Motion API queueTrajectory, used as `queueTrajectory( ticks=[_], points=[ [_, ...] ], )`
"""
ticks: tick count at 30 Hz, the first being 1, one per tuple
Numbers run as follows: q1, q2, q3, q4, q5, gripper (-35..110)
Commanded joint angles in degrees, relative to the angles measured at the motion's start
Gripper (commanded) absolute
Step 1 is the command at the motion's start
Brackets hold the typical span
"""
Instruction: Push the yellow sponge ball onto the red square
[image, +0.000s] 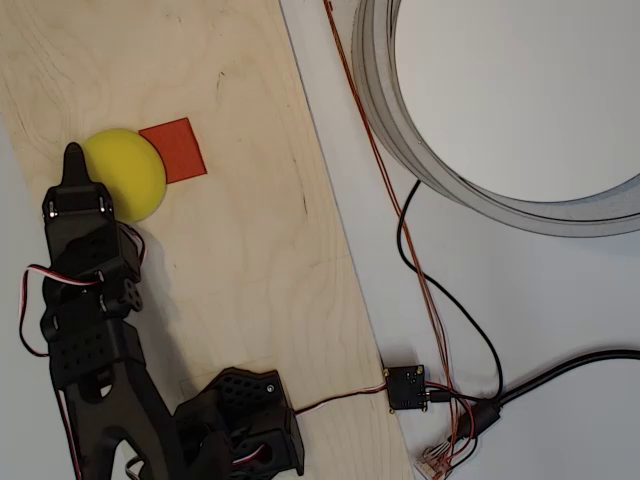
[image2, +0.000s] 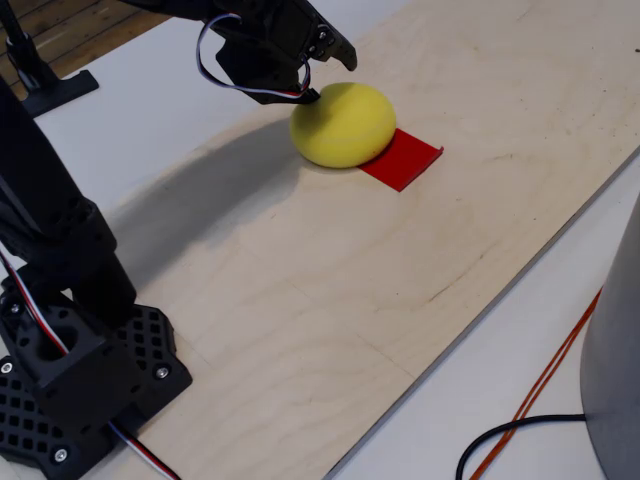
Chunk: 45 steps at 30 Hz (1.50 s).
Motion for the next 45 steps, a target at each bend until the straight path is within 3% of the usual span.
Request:
queueTrajectory(
  ticks=[1, 45],
  points=[
    [4.04, -0.18, -0.26, -0.35, -1.58, 19],
    [14.33, -7.29, -6.77, -3.96, -11.25, 18]
  ],
)
